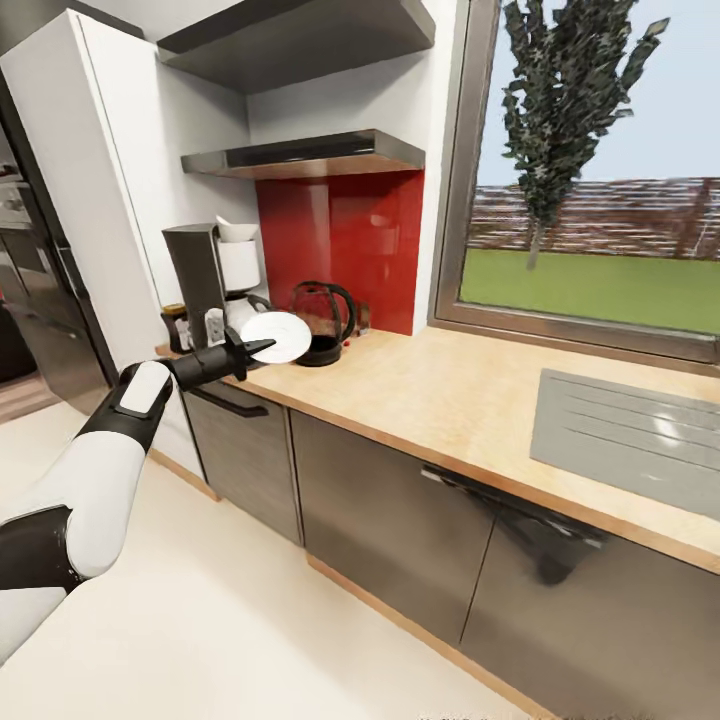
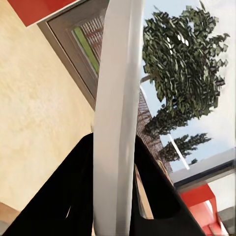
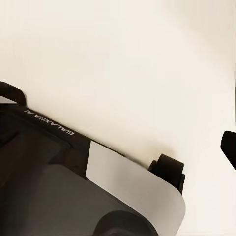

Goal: Set up a coffee station on the kitchen countertop: keep the coffee maker on the countertop, move the bottle of coffee from the kitchen shelf to the counter next to the coffee maker, place a paper coffee filter on top of the coffee maker, put the saucer next to the coffee maker with the coffee cup on the saucer, and place the electric kettle next to the coffee maker.

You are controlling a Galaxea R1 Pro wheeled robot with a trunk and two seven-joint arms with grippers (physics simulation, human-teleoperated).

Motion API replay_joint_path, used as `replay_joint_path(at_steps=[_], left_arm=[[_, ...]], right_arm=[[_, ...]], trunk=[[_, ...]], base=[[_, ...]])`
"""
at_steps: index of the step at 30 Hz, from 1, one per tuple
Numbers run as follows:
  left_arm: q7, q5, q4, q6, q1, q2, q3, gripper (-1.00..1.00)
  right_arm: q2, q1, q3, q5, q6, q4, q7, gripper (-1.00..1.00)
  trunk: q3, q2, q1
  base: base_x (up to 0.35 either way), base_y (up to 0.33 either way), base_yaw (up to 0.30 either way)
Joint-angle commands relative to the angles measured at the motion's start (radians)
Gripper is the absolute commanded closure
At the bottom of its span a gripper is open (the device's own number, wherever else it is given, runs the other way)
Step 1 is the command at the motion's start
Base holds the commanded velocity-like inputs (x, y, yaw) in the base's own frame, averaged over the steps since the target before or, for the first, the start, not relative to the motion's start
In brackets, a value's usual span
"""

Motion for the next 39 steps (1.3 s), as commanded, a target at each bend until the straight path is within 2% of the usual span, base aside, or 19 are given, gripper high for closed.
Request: replay_joint_path(at_steps=[1,9,13,25,39], left_arm=[[-0.006,-0.006,0.001,0.004,-0.001,0.000,0.004,1.00],[-0.006,-0.006,0.003,0.004,-0.001,0.000,0.004,1.00],[-0.006,-0.006,0.031,0.004,-0.001,0.001,0.005,1.00],[-0.006,-0.006,0.038,0.004,-0.001,0.002,0.006,1.00],[-0.006,-0.006,0.038,0.004,-0.001,0.002,0.006,1.00]], right_arm=[[0.000,-0.002,0.008,-0.006,-0.008,0.004,0.003,-1.00],[0.000,-0.002,0.008,-0.006,-0.008,0.005,0.003,-1.00],[0.000,-0.002,0.008,-0.006,-0.008,0.005,0.003,-1.00],[0.000,-0.002,0.008,-0.006,-0.008,0.005,0.003,-1.00],[0.001,-0.002,0.008,-0.006,-0.008,0.004,0.003,-1.00]], trunk=[[-0.001,-0.001,0.000],[-0.001,-0.001,0.000],[-0.001,-0.001,0.000],[-0.001,-0.001,0.000],[-0.001,-0.001,0.000]], base=[[0.001,0.001,-0.253],[0.000,0.000,-0.254],[0.000,0.034,-0.216],[0.000,0.258,-0.021],[0.034,0.083,-0.111]])
